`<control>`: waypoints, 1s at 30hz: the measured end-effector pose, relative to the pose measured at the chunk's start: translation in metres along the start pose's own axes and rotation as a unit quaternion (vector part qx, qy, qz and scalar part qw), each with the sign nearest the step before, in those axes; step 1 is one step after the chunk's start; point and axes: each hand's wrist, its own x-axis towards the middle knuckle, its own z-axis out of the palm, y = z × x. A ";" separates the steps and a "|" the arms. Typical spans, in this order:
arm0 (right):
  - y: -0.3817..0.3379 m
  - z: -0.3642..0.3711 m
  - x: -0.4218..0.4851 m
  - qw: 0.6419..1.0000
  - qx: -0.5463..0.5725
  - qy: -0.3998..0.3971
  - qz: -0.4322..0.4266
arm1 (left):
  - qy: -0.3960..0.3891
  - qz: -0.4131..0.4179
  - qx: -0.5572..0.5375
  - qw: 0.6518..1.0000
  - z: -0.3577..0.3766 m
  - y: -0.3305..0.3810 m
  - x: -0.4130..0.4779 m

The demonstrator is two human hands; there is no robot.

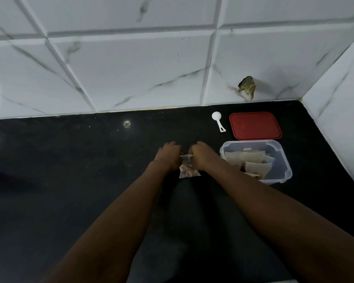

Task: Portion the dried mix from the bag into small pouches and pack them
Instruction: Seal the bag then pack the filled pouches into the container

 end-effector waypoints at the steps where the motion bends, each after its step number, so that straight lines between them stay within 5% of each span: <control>1: -0.001 -0.001 -0.001 1.000 0.005 0.008 0.000 | 0.006 0.005 -0.001 1.000 -0.001 -0.001 0.000; 13: 0.028 -0.092 -0.057 0.977 0.115 0.143 -0.104 | 0.116 0.109 -0.277 0.948 -0.073 0.024 -0.032; 20: 0.072 -0.145 -0.109 0.964 0.141 0.188 -0.122 | 0.155 0.216 -0.295 0.918 -0.107 0.096 -0.032; 30: 0.164 -0.148 -0.160 0.971 0.150 0.155 -0.103 | 0.109 0.253 -0.255 0.927 -0.080 0.189 -0.019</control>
